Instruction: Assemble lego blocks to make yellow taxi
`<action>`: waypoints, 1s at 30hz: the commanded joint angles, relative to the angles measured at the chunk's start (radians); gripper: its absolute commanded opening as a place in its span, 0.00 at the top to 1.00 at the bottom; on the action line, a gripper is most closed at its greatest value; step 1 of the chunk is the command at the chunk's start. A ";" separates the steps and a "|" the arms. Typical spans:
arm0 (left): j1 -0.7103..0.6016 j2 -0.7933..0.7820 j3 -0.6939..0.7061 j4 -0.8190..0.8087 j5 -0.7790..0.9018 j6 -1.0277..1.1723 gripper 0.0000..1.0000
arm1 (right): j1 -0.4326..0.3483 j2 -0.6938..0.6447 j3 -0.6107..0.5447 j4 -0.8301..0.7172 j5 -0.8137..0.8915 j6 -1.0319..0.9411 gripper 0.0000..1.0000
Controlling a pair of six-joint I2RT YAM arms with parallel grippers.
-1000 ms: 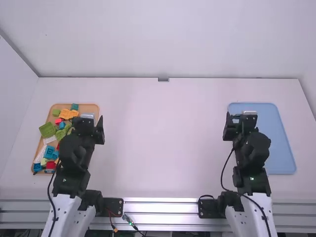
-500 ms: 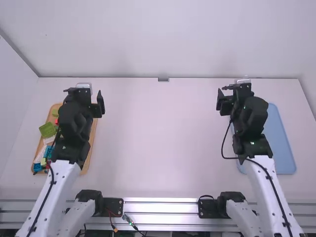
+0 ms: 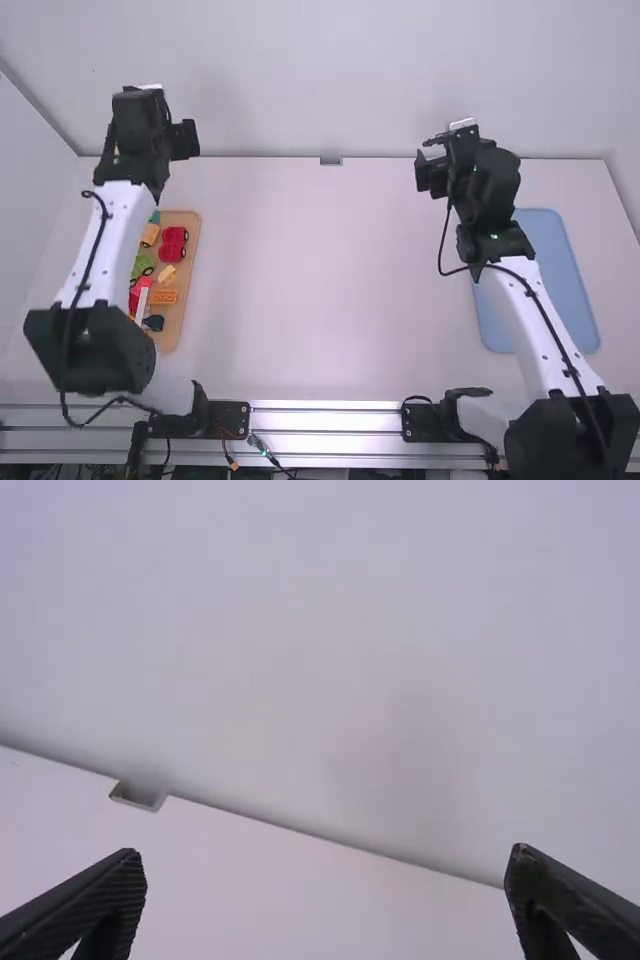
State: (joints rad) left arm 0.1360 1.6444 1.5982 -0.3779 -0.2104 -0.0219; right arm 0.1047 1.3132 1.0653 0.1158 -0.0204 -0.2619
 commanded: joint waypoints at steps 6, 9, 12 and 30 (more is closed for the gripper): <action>0.139 0.332 0.435 -0.388 -0.005 -0.250 0.01 | 0.007 0.058 0.081 0.008 -0.005 -0.025 0.01; 0.185 0.427 0.529 -0.506 0.057 -0.342 0.01 | 0.007 0.063 0.084 0.009 -0.005 -0.003 0.01; 0.234 0.509 0.563 -0.561 0.098 -0.460 0.01 | 0.007 0.063 0.084 0.005 -0.005 0.003 0.01; 0.337 0.581 0.358 -0.574 0.169 -0.764 0.01 | 0.010 0.063 0.084 -0.022 -0.008 0.003 0.01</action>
State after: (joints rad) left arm 0.4747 2.2211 1.9804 -0.9482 -0.0498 -0.7158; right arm 0.1078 1.3712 1.1088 0.0937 -0.0246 -0.2680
